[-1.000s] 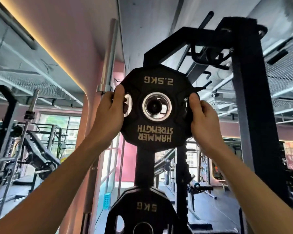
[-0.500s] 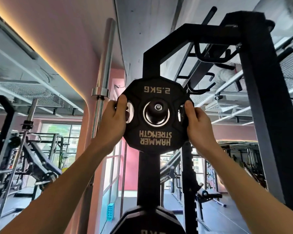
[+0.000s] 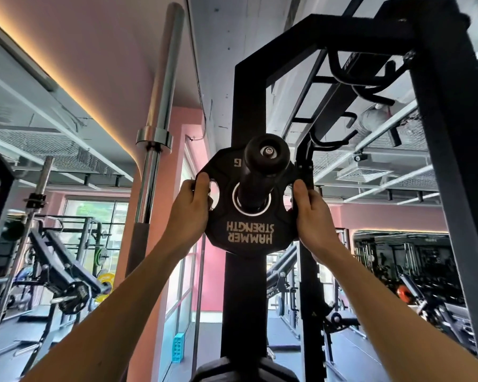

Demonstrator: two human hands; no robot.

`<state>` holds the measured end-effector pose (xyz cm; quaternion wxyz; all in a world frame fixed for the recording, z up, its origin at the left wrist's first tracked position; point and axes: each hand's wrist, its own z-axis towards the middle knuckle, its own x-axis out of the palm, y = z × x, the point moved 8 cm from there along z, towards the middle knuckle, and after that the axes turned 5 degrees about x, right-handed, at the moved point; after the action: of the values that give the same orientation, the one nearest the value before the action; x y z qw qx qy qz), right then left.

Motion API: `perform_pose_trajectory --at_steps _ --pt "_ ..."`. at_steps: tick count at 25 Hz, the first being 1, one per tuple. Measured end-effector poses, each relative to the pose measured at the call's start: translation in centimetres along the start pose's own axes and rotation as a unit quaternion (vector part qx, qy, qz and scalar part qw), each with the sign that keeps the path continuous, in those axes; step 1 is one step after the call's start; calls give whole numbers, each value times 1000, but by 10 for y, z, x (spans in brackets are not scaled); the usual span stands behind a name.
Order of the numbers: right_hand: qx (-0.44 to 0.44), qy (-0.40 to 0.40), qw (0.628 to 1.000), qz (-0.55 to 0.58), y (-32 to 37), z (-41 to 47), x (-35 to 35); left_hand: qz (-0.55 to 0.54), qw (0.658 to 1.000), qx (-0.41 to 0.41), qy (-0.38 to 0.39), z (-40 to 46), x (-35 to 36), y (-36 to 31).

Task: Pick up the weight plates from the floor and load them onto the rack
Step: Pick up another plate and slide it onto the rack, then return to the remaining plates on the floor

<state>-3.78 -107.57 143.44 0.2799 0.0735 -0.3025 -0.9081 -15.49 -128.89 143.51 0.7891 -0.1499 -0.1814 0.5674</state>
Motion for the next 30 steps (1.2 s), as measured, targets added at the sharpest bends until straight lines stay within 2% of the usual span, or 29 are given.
perform_pose_trajectory --at_steps 12,16,21,24,30 --pt "-12 8 999 -36 -20 15 11 21 1000 -9 15 12 8 27" --pt "45 47 997 -39 -16 2 10 92 994 -5 62 1 5 28" --pt "79 86 986 -120 -23 -52 -7 158 982 -33 102 -56 -16 33" --pt "87 101 983 -123 -24 -99 -30 175 977 -66 100 -98 -32 25" --pt "147 158 969 -119 -25 -218 -84 199 953 -143 176 -222 -58 -9"
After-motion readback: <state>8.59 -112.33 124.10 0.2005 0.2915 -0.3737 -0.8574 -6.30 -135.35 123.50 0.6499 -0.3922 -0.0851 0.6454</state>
